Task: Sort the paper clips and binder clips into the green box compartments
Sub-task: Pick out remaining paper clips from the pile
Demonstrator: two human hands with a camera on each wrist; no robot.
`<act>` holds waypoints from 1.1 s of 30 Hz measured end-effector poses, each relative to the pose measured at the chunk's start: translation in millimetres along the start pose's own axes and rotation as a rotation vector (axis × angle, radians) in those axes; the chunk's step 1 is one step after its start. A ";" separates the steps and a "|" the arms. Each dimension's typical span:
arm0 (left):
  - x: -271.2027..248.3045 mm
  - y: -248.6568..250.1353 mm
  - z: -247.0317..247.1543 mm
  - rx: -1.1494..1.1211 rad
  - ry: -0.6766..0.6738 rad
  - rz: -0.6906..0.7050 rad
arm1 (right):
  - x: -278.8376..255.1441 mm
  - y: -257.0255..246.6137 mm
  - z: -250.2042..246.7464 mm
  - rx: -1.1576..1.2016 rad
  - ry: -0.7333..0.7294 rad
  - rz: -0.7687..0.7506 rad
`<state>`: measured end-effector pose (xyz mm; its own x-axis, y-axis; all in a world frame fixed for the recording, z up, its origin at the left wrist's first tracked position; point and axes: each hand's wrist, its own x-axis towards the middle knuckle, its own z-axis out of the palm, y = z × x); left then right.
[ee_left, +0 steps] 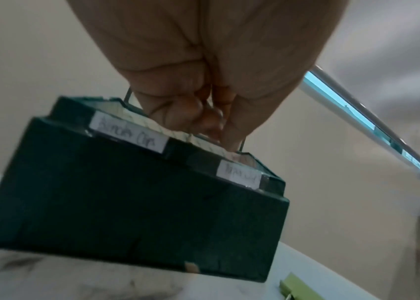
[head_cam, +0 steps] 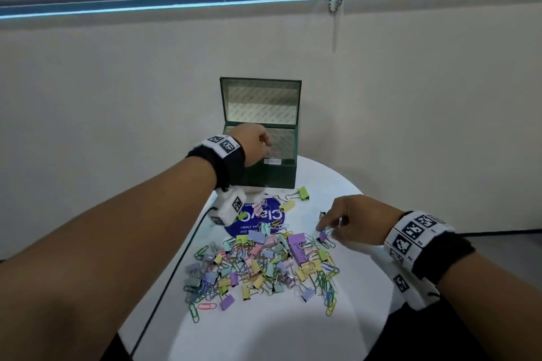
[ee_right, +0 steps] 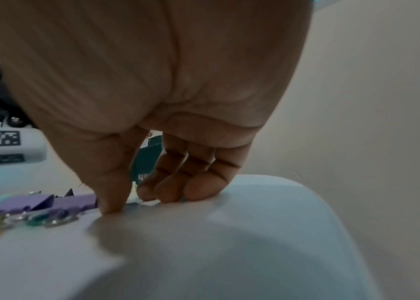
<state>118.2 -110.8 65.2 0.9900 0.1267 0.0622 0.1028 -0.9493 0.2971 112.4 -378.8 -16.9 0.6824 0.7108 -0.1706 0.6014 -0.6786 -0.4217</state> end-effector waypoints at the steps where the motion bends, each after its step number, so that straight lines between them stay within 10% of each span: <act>1: 3.2 0.9 1.8 -0.009 -0.017 0.004 | 1.5 -0.5 0.1 -0.002 -0.001 0.008; 9: -40.6 -16.4 -6.9 -0.018 0.045 0.135 | 17.7 -7.4 3.7 -0.084 0.019 0.016; 19: -125.4 -69.4 14.2 0.164 -0.429 0.168 | 40.5 -30.0 -2.4 -0.064 0.195 -0.065; 33: -131.5 -72.8 26.6 0.173 -0.329 0.228 | 44.2 -50.3 -13.7 0.180 0.372 0.013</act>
<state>-16.9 -66.0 10.1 0.9643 -0.1639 -0.2080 -0.1353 -0.9801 0.1453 118.0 -315.8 9.0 0.8132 0.5643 0.1427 0.5318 -0.6207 -0.5762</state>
